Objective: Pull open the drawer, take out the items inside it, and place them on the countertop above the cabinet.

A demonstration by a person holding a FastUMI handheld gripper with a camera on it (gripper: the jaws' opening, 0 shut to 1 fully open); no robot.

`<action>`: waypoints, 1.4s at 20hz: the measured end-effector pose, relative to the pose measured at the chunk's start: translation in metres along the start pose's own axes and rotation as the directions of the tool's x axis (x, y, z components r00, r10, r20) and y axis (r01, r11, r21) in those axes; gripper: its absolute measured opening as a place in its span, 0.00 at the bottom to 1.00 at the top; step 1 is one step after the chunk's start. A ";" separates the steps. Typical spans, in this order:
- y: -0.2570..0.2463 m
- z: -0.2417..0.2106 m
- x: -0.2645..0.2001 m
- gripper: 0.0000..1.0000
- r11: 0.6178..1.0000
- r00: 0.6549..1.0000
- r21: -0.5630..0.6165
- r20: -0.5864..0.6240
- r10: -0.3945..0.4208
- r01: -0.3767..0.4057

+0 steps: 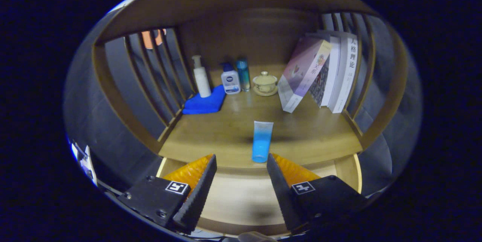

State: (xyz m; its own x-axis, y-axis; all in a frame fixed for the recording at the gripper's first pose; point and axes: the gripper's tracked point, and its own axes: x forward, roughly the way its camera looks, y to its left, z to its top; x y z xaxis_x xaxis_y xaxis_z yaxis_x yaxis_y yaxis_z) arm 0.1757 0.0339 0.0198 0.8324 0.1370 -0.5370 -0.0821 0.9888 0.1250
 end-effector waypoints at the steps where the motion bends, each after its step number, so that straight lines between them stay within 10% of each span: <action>1: 0.000 -0.001 -0.012 0.86 1.000 0.999 -0.007 0.049 -0.006 0.006; 17: -0.008 -0.066 -0.187 0.97 0.999 0.772 -0.031 0.635 0.030 -0.014; 28: -0.019 -0.184 -0.143 0.97 0.991 0.824 -0.093 0.566 -0.024 0.093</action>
State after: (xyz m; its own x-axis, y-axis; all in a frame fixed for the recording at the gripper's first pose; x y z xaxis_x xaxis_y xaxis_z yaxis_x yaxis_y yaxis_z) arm -0.0425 0.0062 -0.0592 0.9981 0.0552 0.0266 -0.0551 0.9985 -0.0033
